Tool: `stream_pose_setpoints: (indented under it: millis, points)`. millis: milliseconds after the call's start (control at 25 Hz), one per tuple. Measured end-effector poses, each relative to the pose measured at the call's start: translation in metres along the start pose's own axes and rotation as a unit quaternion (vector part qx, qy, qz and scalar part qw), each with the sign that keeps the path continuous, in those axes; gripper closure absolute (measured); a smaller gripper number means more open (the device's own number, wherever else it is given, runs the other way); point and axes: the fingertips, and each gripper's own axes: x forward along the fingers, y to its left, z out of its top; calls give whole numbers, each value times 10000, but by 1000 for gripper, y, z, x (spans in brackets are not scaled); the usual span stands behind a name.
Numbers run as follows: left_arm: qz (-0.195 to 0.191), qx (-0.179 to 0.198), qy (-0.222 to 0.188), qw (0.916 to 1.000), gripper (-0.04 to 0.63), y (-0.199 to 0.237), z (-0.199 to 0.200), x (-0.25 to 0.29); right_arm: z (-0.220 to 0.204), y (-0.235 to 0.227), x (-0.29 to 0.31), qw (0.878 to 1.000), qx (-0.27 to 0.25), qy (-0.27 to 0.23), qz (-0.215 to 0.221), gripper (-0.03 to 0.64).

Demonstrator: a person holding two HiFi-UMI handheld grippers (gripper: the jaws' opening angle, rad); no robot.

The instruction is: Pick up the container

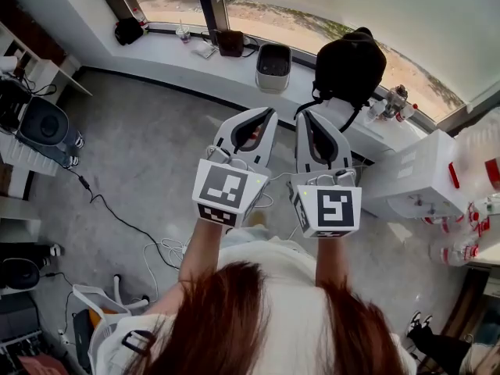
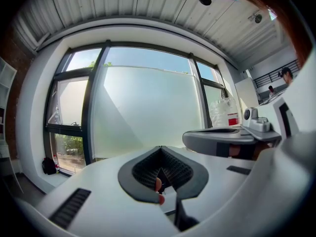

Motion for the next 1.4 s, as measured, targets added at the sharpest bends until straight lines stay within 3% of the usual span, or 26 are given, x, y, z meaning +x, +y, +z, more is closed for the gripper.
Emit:
stream_pose_setpoints:
  millis: [600,960,1400]
  points:
    - [-233,-66,-29,9997,580,33,-8,27,-6,1,43,9999,-8,113,-114,592]
    - [-89,-107,58,9999,578,63,-13,68,-18,-20,86,9998,120,150,-12,592]
    - [298,-338,260,9986,578,120,-43,143,-61,-70,160,9990,101,432,-114,592]
